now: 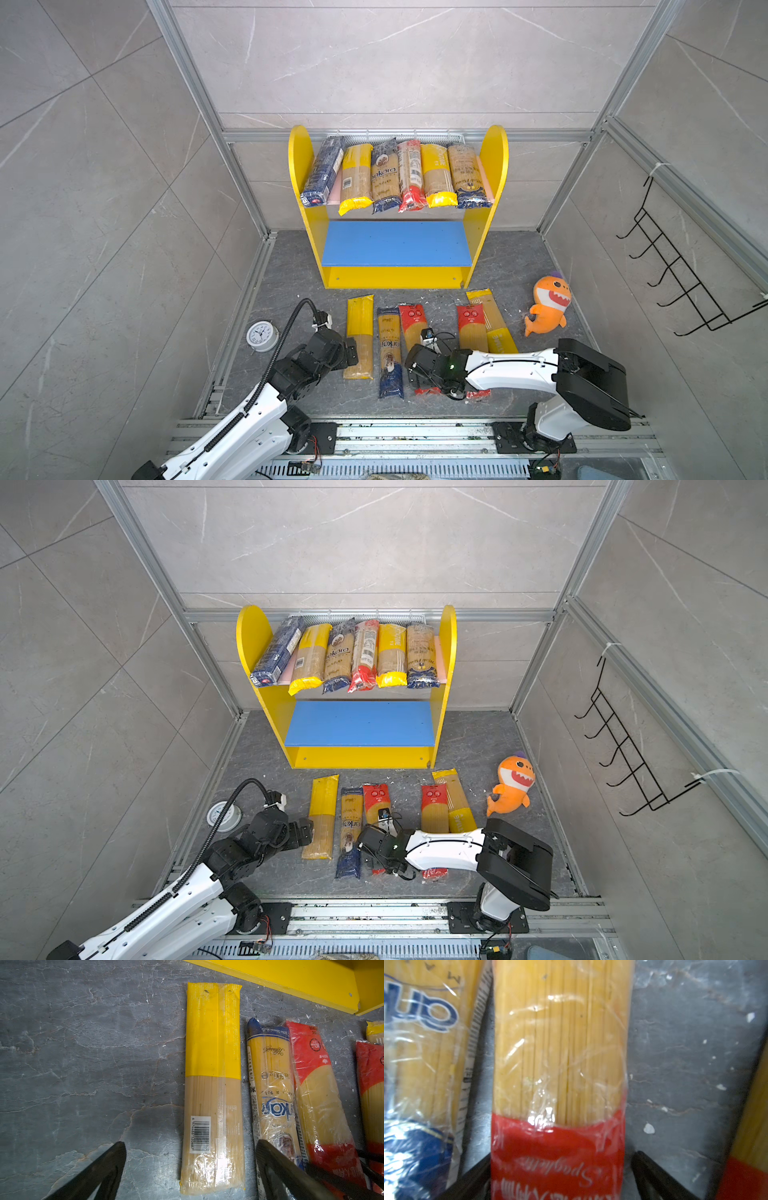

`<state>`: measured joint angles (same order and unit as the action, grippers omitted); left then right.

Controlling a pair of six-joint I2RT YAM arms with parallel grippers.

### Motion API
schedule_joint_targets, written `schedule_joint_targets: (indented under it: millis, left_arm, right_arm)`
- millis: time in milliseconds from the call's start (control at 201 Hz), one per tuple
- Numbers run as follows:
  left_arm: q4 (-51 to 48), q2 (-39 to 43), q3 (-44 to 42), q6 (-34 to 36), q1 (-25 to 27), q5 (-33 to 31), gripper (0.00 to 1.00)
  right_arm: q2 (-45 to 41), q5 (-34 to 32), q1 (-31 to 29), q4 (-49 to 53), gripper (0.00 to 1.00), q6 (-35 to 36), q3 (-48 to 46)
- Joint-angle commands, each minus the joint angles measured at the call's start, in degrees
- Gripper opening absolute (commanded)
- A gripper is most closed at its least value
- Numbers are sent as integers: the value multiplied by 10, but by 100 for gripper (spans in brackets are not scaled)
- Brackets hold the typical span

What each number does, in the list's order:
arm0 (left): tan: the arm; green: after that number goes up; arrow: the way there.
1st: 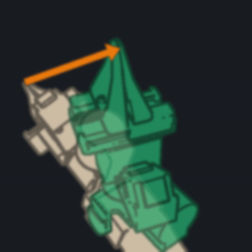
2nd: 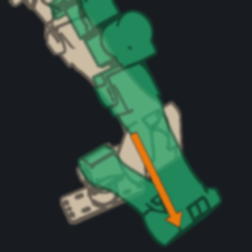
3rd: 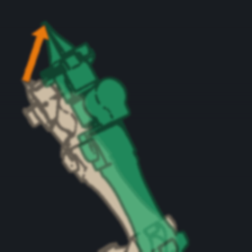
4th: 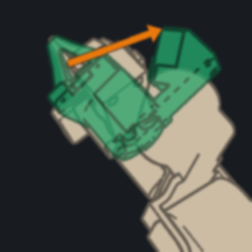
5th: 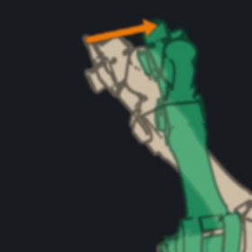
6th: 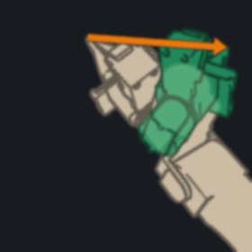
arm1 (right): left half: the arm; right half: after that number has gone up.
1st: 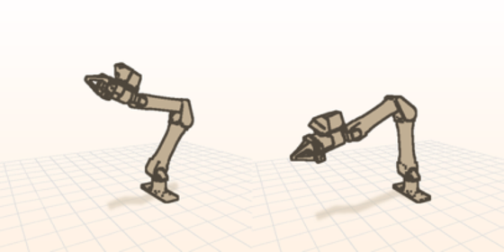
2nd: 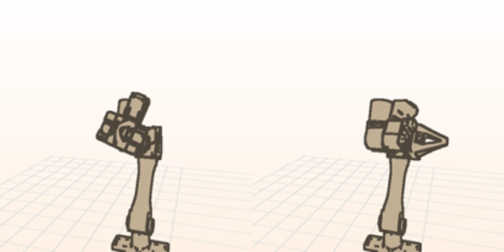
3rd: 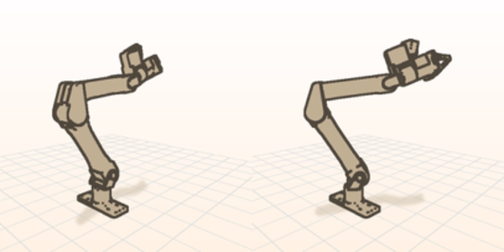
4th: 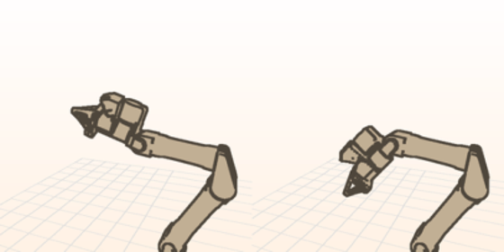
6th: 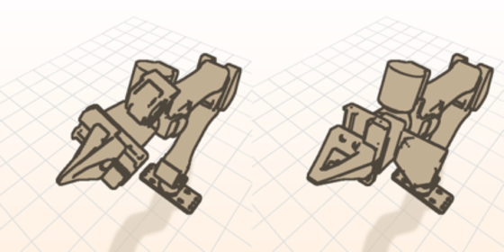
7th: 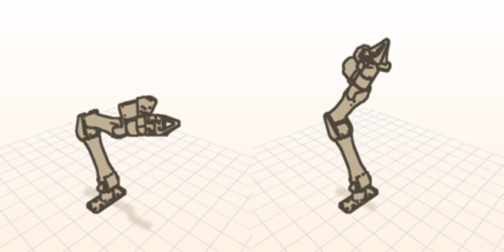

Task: Place and organize the pasta boxes and bags onto the shelf
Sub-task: 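Grasp the red-bottomed spaghetti bag with the right gripper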

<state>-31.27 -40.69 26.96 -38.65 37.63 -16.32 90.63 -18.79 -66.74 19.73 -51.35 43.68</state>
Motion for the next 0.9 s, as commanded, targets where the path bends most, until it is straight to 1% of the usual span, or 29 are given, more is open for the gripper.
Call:
schedule_joint_targets:
  millis: [0,244,309,368,388,393,433,453,573,632,667,732,782,817,832,861,891]
  left_arm:
    - [-17,8,9,-7,2,-9,100]
    - [-33,19,17,-10,2,-13,100]
    - [-40,24,20,-6,2,-17,100]
    - [-43,29,22,-5,2,-18,100]
    - [-42,31,21,-5,2,-18,100]
    - [-42,31,21,-5,1,-18,100]
    - [-42,35,21,-6,2,-19,100]
    - [-43,35,21,-6,2,-19,100]
    - [-46,34,26,-5,1,-21,100]
    - [-46,33,31,-3,1,-18,100]
    - [-46,33,32,-3,1,-17,100]
    - [-46,32,35,-3,2,-17,100]
    - [-46,30,37,-2,2,-17,100]
    - [-47,28,39,-1,1,-18,100]
    - [-47,28,40,-1,1,-18,100]
    - [-47,26,43,-1,2,-18,100]
    - [-47,24,46,0,2,-17,100]
  right_arm:
    - [21,-6,-16,-26,100,-25,-32]
    - [67,-35,-56,-40,97,-54,-45]
    - [82,-42,-70,-42,93,-65,-48]
    - [95,-46,-81,-47,82,-78,-53]
    - [98,-47,-84,-50,77,-82,-54]
    - [98,-47,-85,-51,74,-84,-55]
    - [104,-47,-90,-56,60,-91,-59]
    - [106,-46,-92,-59,55,-94,-62]
    - [103,-48,-101,-74,34,-95,-75]
    - [89,-56,-104,-74,26,-95,-81]
    - [77,-59,-105,-74,22,-109,-84]
    - [53,-68,-105,-70,18,-106,-88]
    - [35,-74,-105,-61,13,-101,-87]
    - [24,-79,-105,-52,6,-101,-84]
    - [19,-80,-105,-48,0,-101,-82]
    - [10,-84,-105,-40,0,-101,-79]
    - [1,-88,-105,-32,0,-83,-75]
